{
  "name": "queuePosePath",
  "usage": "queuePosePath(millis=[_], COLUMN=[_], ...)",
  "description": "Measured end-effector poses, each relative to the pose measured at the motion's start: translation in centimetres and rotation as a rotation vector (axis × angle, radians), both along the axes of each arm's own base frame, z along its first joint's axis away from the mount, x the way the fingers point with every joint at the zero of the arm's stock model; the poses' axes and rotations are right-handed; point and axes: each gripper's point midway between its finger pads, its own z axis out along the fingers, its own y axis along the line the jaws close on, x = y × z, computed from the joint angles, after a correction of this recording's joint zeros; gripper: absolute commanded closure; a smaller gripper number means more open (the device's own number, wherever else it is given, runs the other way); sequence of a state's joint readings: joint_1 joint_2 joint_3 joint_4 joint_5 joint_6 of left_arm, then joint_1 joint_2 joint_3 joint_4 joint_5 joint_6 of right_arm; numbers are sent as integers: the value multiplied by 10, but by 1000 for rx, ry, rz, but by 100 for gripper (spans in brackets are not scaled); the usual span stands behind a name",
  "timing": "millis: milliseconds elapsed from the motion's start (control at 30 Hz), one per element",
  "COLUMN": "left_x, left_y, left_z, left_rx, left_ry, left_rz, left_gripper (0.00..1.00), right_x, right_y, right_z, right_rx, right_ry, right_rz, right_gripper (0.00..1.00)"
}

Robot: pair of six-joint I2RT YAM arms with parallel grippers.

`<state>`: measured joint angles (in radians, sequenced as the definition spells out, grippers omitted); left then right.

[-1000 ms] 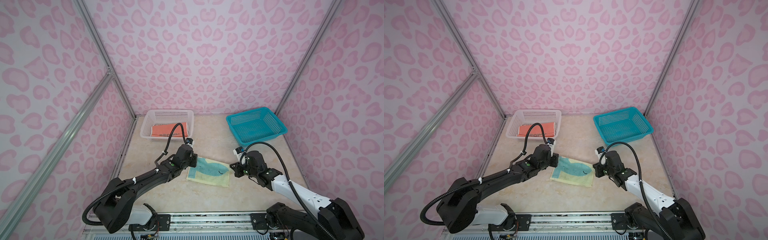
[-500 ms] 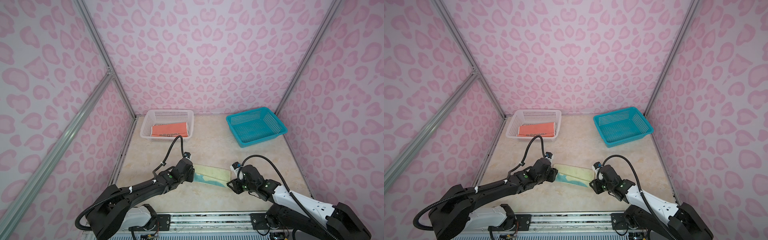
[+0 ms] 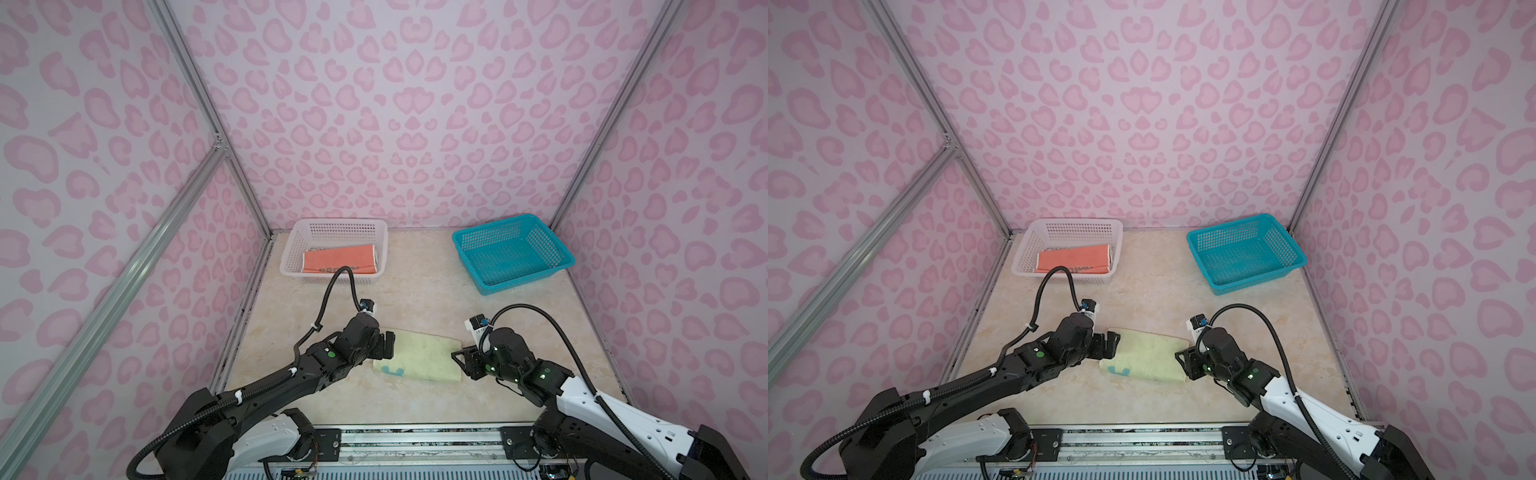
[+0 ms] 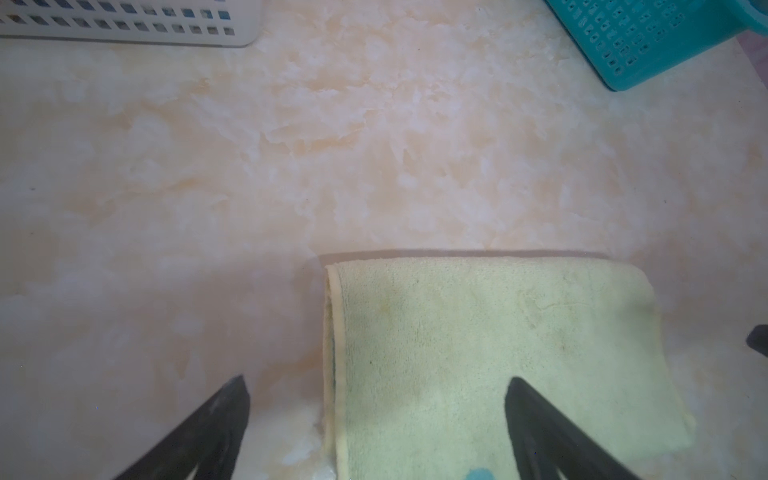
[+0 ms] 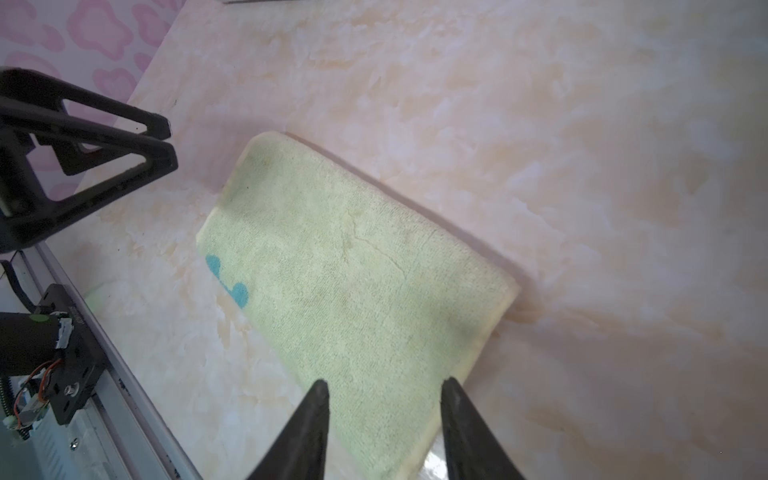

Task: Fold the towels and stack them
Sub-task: 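Fold the far edge with both grippers toward the robot over the towel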

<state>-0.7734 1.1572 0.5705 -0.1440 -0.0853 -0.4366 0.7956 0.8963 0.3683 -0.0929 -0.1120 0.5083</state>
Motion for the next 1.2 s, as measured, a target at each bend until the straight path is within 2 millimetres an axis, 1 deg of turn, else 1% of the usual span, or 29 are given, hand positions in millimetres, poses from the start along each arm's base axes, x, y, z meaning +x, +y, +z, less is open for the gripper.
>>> queuePosePath(millis=[167, 300, 433, 633, 767, 833, 900, 933, 1000, 1100, 1167, 1200], left_x=[-4, -7, -12, -22, -15, -13, -12, -12, -14, -17, -20, -21], left_y=[2, 3, -1, -3, -13, -18, -23, -24, -27, -29, -29, -29], left_z=[-21, -32, -44, -64, -66, -67, -67, -68, -69, -70, -70, -71], left_rx=[16, 8, -2, 4, -35, -50, -65, -68, -75, -82, -84, -83], left_ry=[93, 151, 208, 292, 279, 278, 280, 284, 295, 312, 323, 330], left_rz=[16, 22, 13, 0, -12, -22, -34, -38, -51, -63, -68, -71], left_gripper=[1, 0, 4, 14, 26, 33, 44, 46, 55, 63, 73, 81], right_x=[-4, -2, 6, 15, 19, 20, 22, 22, 24, 27, 30, 31], right_y=[24, 34, 35, 25, 23, 23, 24, 25, 27, 31, 33, 34], right_z=[-17, -33, -46, -60, -60, -62, -63, -64, -64, -64, -65, -65], right_rx=[-31, -56, -79, -81, -73, -75, -74, -72, -66, -57, -53, -49], right_ry=[38, 75, 94, 122, 121, 123, 123, 124, 123, 118, 114, 112], right_rz=[52, 56, 17, -59, -77, -81, -82, -80, -78, -76, -77, -77], right_gripper=[59, 61, 63, 69, 70, 71, 71, 71, 72, 72, 72, 72])
